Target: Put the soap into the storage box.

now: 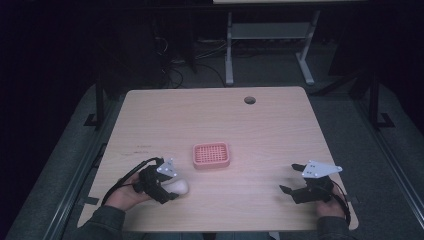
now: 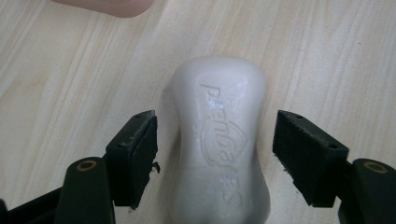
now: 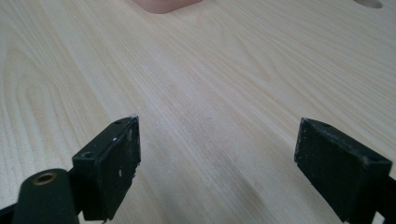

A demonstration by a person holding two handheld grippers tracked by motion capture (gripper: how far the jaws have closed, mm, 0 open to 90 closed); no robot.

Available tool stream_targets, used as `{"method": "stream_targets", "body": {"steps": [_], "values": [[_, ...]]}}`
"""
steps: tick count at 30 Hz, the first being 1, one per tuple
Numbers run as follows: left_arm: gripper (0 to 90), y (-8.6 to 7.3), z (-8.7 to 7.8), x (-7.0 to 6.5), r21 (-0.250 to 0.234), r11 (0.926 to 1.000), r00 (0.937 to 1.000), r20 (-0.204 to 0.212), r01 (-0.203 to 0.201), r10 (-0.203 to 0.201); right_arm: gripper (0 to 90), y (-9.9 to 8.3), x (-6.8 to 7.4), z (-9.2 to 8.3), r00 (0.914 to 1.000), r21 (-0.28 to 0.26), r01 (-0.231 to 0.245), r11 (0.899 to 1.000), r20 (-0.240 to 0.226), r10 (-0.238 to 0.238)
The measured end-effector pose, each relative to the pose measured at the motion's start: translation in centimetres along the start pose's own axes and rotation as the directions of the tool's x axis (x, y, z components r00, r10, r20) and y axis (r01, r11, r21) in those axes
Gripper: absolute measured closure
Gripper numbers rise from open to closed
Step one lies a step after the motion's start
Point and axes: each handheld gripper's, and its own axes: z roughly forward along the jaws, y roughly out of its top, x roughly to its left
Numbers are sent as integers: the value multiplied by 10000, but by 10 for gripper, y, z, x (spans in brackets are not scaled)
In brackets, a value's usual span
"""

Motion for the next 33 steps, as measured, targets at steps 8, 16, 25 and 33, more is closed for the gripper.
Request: {"method": "stream_targets", "body": {"steps": [8, 16, 25, 33], "values": [[392, 1, 4, 1, 195, 9998, 9999, 111, 8, -10, 138, 0, 0, 0, 10000, 34, -18, 10000, -21, 18], [458, 1, 10, 0, 480, 9988, 9998, 207, -49, 40, 138, 0, 0, 0, 10000, 45, -16, 10000, -17, 16], [464, 0, 13, 2, 580, 9983, 9995, 301, 43, -60, 137, 0, 0, 0, 10000, 35, -17, 10000, -31, 17], [488, -1, 12, 2, 525, 9986, 9994, 339, 50, -68, 138, 0, 0, 0, 10000, 23, -1, 10000, -12, 1]]}}
